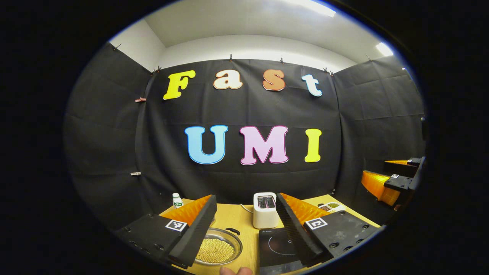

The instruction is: First push the handle of the pot to place it horizontally, then grasp the pot with both hands and set it on the induction cooktop.

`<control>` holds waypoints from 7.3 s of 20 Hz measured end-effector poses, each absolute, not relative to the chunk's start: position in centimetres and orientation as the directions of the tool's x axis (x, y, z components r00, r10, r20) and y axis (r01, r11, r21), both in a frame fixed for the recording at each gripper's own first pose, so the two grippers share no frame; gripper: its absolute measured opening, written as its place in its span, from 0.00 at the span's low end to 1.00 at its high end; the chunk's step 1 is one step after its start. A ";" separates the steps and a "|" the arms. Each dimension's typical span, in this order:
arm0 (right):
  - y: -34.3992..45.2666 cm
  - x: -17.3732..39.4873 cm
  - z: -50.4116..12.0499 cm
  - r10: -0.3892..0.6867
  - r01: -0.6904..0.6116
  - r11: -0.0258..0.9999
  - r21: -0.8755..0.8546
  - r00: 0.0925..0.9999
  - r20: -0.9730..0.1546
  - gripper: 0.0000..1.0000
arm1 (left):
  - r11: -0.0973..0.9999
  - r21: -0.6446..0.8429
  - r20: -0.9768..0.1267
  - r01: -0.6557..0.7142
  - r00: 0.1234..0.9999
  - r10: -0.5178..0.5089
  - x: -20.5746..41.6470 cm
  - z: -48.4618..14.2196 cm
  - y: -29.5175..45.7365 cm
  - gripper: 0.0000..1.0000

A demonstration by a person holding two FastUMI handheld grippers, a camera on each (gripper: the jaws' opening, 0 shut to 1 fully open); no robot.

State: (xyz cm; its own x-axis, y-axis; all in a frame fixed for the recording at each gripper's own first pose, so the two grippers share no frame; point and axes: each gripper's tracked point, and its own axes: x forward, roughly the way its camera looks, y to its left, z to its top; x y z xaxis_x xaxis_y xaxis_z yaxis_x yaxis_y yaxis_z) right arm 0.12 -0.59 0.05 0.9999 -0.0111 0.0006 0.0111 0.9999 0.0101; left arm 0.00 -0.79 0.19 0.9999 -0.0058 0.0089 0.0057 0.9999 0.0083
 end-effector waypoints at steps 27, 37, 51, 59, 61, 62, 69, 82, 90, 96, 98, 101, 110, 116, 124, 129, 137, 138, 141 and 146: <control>1.2 -0.7 -1.8 0.012 -0.013 1.000 -0.018 0.999 -0.031 0.96 | 0.967 -0.083 -0.518 0.240 0.819 -0.247 -6.8 -16.4 0.3 0.05; 0.1 -0.6 -2.9 -0.007 0.005 1.000 -0.029 0.998 -0.062 0.98 | 0.970 -0.241 -0.838 -0.027 0.510 -0.194 -9.6 -28.3 7.2 0.05; -2.1 0.6 -4.0 -0.070 0.065 0.996 -0.058 0.993 -0.095 0.98 | 0.854 -0.309 -0.921 -0.418 0.355 -0.160 -4.9 -35.6 16.9 0.05; -1.7 1.7 -5.1 -0.072 0.065 0.996 -0.069 0.991 -0.115 0.98 | 0.799 -0.299 -0.942 -0.522 0.297 -0.158 -4.0 -37.0 19.3 0.05; -1.7 1.9 -5.3 -0.074 0.066 0.995 -0.071 0.990 -0.120 0.98 | 0.802 -0.280 -0.947 -0.527 0.291 -0.140 -3.6 -37.1 20.4 0.05; -1.6 2.0 -5.5 -0.074 0.065 0.995 -0.072 0.989 -0.125 0.98 | 0.802 -0.270 -0.949 -0.533 0.288 -0.128 -3.4 -37.1 21.1 0.05; -1.6 1.9 -6.6 -0.079 0.063 0.993 -0.101 0.985 -0.156 0.98 | 0.805 -0.225 -0.954 -0.548 0.292 -0.068 -1.1 -37.2 26.1 0.05; -0.5 1.4 -8.8 -0.071 0.046 0.993 -0.111 0.970 -0.231 0.98 | 0.926 -0.100 -0.936 -0.363 0.349 0.036 6.5 -37.6 32.0 0.05; 1.0 1.6 -10.4 -0.034 0.004 0.994 -0.111 0.961 -0.274 0.98 | 0.967 -0.020 -0.915 -0.253 0.394 0.084 10.7 -38.1 34.0 0.05; 3.0 2.3 -11.2 0.005 -0.041 0.992 -0.119 0.957 -0.289 0.98 | 0.966 -0.075 -0.902 -0.247 0.429 0.039 11.4 -37.9 34.1 0.05; 4.4 2.6 -11.5 0.041 -0.070 0.994 -0.087 0.953 -0.299 0.98 | 0.962 -0.061 -0.896 -0.267 0.438 0.064 10.8 -37.3 35.0 0.05; 9.0 3.5 -12.5 0.164 -0.169 0.986 0.011 0.931 -0.326 0.98 | 0.959 -0.026 -0.854 -0.282 0.504 0.125 10.6 -35.0 36.7 0.05; 21.5 7.1 -19.1 0.373 -0.288 0.925 0.247 0.808 -0.455 0.99 | 0.981 -0.182 -0.738 -0.070 0.669 -0.089 12.9 -31.4 32.6 0.85; 27.3 8.5 -24.6 0.399 -0.272 0.915 0.298 0.726 -0.561 0.99 | 0.992 -0.119 -0.789 -0.037 0.610 -0.072 15.6 -34.3 32.9 0.95; 31.5 9.5 -33.2 0.345 -0.217 0.939 0.268 0.612 -0.712 0.99 | 0.992 -0.124 -0.811 -0.011 0.578 -0.095 17.8 -36.7 32.0 0.90; 33.0 9.7 -36.1 0.332 -0.198 0.943 0.267 0.560 -0.759 0.99 | 0.992 -0.125 -0.823 -0.023 0.560 -0.091 18.1 -37.8 32.1 0.86; 34.1 10.0 -39.9 0.307 -0.166 0.952 0.258 0.500 -0.810 0.76 | 0.991 -0.117 -0.829 -0.063 0.556 -0.063 17.9 -38.3 32.7 0.73; 34.1 10.3 -40.1 0.297 -0.152 0.955 0.255 0.500 -0.813 0.64 | 0.990 -0.116 -0.827 -0.075 0.560 -0.055 18.0 -38.3 32.7 0.74; 33.9 10.1 -40.1 0.278 -0.134 0.960 0.244 0.474 -0.836 0.60 | 0.992 -0.112 -0.830 -0.061 0.554 -0.060 17.8 -38.1 32.5 0.69; 32.9 9.6 -38.4 0.271 -0.147 0.962 0.229 0.472 -0.839 0.53 | 0.988 -0.121 -0.839 -0.094 0.542 -0.051 16.9 -38.4 31.6 0.65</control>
